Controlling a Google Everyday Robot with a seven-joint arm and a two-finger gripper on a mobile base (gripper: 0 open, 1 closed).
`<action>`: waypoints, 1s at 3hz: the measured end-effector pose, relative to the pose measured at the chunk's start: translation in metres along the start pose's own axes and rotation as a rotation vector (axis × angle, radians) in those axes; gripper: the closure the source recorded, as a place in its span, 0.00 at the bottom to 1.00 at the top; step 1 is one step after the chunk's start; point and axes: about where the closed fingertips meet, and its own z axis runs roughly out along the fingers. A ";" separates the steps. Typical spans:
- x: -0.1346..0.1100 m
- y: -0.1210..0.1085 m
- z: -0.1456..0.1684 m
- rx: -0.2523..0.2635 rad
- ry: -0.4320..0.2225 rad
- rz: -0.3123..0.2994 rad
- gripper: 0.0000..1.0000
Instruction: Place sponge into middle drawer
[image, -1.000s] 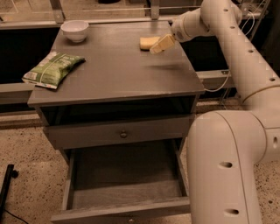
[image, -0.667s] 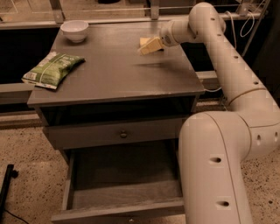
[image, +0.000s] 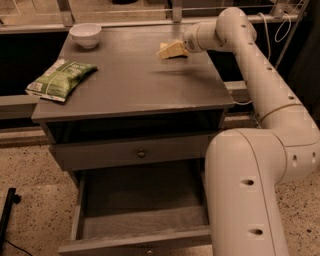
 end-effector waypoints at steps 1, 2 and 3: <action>-0.003 -0.016 0.014 0.092 -0.043 0.064 0.00; -0.007 -0.033 0.013 0.196 -0.053 0.081 0.00; -0.009 -0.045 -0.005 0.249 -0.056 0.139 0.00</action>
Offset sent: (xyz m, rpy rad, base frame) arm 0.0289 -0.0255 0.0174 0.0664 -0.1200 -0.3320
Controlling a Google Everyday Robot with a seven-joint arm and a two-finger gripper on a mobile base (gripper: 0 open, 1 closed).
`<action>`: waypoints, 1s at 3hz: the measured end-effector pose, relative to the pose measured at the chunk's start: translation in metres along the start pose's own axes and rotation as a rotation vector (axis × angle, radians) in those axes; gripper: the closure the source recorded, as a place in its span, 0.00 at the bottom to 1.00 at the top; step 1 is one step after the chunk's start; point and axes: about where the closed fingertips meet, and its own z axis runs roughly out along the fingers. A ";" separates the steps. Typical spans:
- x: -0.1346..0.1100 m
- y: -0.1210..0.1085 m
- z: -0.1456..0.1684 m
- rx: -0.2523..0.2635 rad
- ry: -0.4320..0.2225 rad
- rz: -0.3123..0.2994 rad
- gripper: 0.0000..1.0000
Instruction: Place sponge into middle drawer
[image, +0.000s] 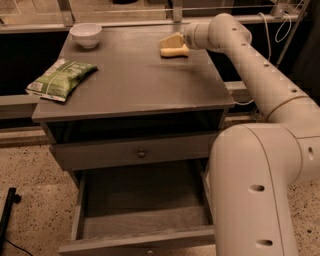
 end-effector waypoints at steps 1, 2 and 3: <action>0.010 -0.001 -0.009 -0.022 0.035 0.075 0.00; 0.036 -0.003 -0.018 -0.075 0.109 0.078 0.00; 0.038 -0.005 -0.017 -0.069 0.115 0.060 0.00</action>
Offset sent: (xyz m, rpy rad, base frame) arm -0.0271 -0.0391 -0.0186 0.0367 0.1920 -0.0070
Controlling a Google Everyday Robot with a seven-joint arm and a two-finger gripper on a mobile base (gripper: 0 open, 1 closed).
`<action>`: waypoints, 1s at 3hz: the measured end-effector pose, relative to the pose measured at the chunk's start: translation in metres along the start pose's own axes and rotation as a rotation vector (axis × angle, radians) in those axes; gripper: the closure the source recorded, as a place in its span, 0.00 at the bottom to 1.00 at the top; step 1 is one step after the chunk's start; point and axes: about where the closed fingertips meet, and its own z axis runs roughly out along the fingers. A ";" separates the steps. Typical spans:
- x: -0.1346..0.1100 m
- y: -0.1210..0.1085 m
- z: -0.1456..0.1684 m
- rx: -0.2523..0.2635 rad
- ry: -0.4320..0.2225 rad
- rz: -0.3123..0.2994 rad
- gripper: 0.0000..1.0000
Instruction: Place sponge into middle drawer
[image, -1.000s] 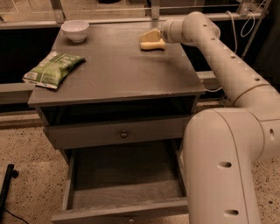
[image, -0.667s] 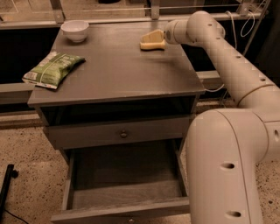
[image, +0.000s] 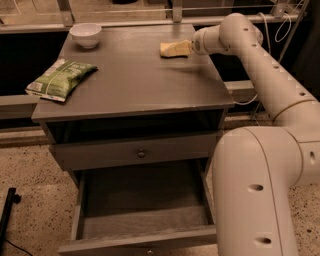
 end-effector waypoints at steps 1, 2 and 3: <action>0.005 -0.006 0.002 0.021 0.019 -0.054 0.00; 0.010 -0.011 0.005 0.029 0.016 -0.086 0.27; 0.015 -0.008 0.010 0.011 0.017 -0.087 0.50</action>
Offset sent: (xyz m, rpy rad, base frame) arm 0.0078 -0.0239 -0.0035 -0.1190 -0.0784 -0.0090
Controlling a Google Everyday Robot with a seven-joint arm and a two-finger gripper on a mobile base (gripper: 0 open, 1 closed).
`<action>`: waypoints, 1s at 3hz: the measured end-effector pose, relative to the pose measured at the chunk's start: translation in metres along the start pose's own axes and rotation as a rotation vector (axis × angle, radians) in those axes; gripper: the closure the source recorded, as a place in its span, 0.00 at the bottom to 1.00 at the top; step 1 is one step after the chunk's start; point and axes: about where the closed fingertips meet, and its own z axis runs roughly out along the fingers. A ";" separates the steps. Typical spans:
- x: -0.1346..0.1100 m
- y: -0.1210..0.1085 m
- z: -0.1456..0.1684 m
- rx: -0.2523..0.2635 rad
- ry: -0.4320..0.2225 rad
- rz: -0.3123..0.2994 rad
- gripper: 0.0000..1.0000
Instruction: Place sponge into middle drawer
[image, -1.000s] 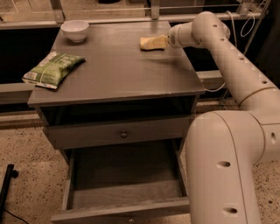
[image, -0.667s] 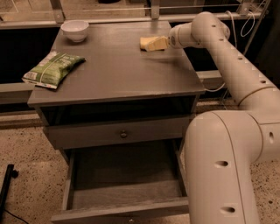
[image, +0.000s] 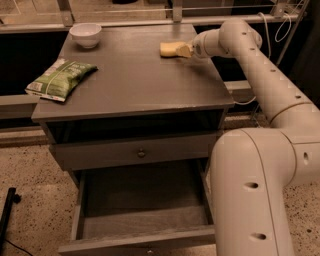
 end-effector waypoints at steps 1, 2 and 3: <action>0.011 -0.007 0.006 0.013 0.017 0.059 0.81; 0.012 -0.007 0.010 0.002 0.011 0.102 1.00; -0.014 0.008 0.004 -0.071 -0.052 0.090 1.00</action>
Offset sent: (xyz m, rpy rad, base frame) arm 0.0190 -0.0134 -0.0083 0.1169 0.0757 -0.0643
